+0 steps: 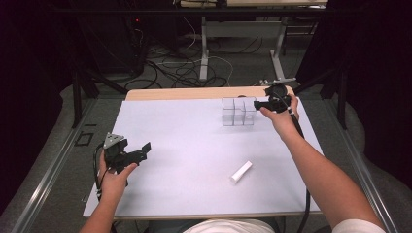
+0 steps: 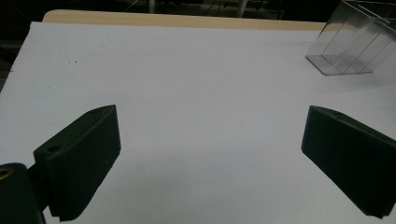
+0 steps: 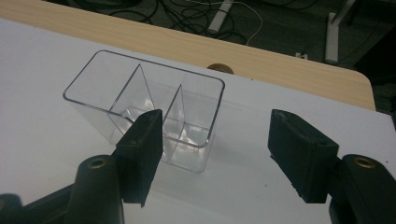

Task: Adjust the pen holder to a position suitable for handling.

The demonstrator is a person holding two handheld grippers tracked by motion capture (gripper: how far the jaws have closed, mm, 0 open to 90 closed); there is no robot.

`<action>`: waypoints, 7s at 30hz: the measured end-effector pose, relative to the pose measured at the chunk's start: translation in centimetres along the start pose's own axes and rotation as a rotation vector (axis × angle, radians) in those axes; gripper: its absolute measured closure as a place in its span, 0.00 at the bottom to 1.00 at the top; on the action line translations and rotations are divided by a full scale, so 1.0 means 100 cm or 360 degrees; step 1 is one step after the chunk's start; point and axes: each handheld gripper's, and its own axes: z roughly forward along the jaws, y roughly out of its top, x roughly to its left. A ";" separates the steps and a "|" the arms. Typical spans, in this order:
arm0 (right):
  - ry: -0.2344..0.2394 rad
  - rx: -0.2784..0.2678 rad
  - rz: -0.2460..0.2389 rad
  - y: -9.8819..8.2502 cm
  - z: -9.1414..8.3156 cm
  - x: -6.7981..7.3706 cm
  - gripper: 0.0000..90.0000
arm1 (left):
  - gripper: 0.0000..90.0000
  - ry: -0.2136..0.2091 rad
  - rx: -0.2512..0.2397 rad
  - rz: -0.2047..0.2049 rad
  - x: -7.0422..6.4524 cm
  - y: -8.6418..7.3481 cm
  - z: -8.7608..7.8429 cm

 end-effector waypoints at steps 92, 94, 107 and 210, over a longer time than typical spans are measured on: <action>0.0118 0.0502 0.0423 -0.014 0.049 0.035 0.95 | 0.06 0.0009 0.0035 0.0029 -0.003 -0.003 0.006; 0.0167 0.0507 0.0450 -0.016 0.047 0.040 0.94 | 0.06 0.0010 0.0035 0.0025 -0.003 -0.003 0.005; 0.0381 0.0498 0.0442 -0.025 0.037 0.074 0.91 | 0.06 0.0012 0.0038 0.0035 -0.003 -0.003 0.005; 0.0581 0.0341 -0.1930 -0.080 -0.035 0.084 0.26 | 0.00 0.0071 0.0091 0.0121 -0.006 -0.009 0.012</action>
